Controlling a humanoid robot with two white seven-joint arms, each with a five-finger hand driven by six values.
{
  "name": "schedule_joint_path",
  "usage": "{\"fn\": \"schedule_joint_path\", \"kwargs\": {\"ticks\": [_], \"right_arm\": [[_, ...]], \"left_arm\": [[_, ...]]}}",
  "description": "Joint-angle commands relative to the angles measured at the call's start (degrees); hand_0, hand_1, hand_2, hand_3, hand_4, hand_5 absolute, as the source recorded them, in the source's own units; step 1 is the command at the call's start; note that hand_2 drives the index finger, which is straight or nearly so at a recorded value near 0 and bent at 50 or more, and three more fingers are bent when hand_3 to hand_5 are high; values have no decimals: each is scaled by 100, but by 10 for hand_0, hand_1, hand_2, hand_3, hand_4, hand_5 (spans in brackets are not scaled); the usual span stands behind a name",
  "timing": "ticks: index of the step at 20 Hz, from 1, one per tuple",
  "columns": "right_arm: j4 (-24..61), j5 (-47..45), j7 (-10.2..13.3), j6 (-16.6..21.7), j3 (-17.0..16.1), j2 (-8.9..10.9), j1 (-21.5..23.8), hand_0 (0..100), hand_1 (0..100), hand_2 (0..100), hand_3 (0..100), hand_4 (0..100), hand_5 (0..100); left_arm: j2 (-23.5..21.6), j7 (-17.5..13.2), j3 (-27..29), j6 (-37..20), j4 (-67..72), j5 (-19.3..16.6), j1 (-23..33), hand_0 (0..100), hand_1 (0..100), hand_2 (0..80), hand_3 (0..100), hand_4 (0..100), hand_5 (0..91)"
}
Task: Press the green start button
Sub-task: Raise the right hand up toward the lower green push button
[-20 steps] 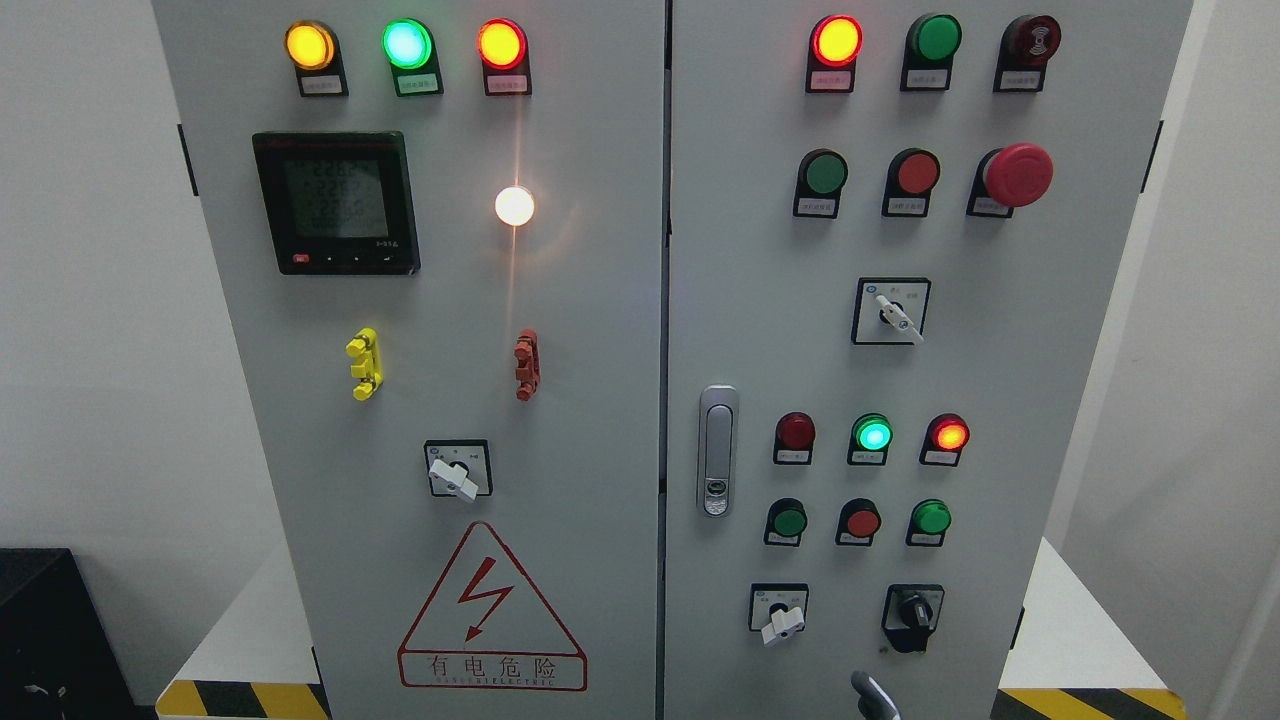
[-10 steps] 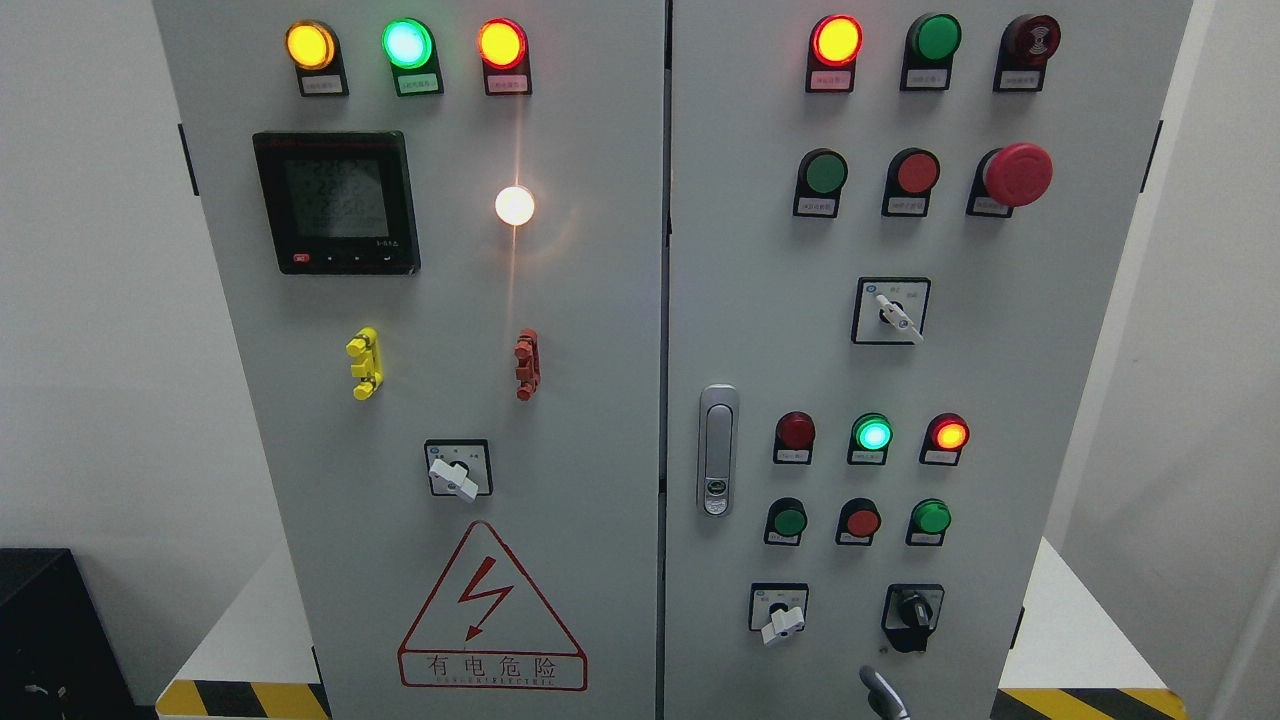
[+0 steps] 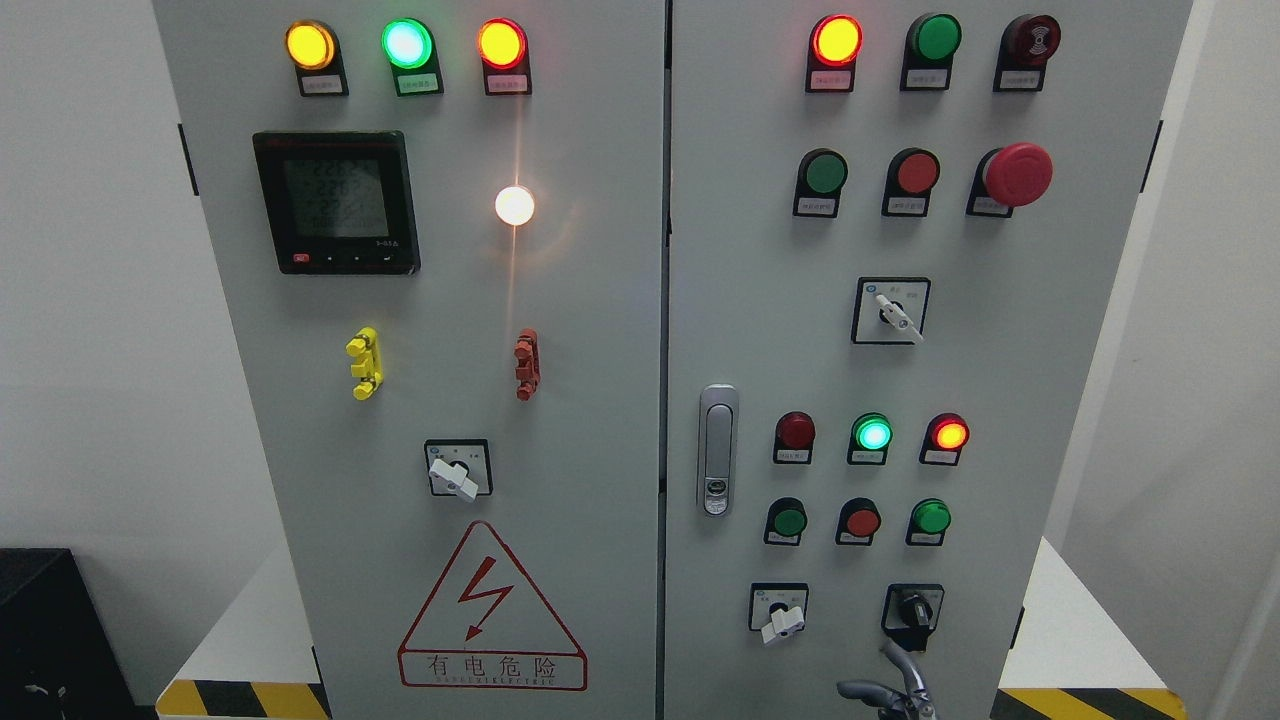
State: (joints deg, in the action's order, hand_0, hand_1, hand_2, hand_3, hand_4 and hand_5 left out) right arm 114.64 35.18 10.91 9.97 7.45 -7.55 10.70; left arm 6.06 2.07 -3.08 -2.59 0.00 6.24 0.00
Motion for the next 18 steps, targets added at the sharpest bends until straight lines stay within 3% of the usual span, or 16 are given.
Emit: {"fn": "schedule_joint_path", "kwargs": {"ticks": [1, 6, 14, 18], "right_arm": [[-12, 1543, 104, -3, -288, -1, -244, 342, 354, 0, 769, 784, 936], [-196, 2545, 122, 5, -438, -1, -516, 373, 351, 0, 841, 828, 1000], [-644, 3170, 122, 14, -438, -1, -1008, 417, 316, 0, 897, 859, 1000], [-837, 3294, 122, 23, -438, -10, -1211, 361, 307, 0, 904, 867, 1000]], "left_arm": [[0, -4, 0, 4, -158, 0, -132, 120, 556, 0, 0, 0, 0], [0, -4, 0, 4, -158, 0, -132, 120, 556, 0, 0, 0, 0], [0, -4, 0, 4, -158, 0, -132, 120, 556, 0, 0, 0, 0], [0, -4, 0, 4, -158, 0, -132, 120, 556, 0, 0, 0, 0]]}}
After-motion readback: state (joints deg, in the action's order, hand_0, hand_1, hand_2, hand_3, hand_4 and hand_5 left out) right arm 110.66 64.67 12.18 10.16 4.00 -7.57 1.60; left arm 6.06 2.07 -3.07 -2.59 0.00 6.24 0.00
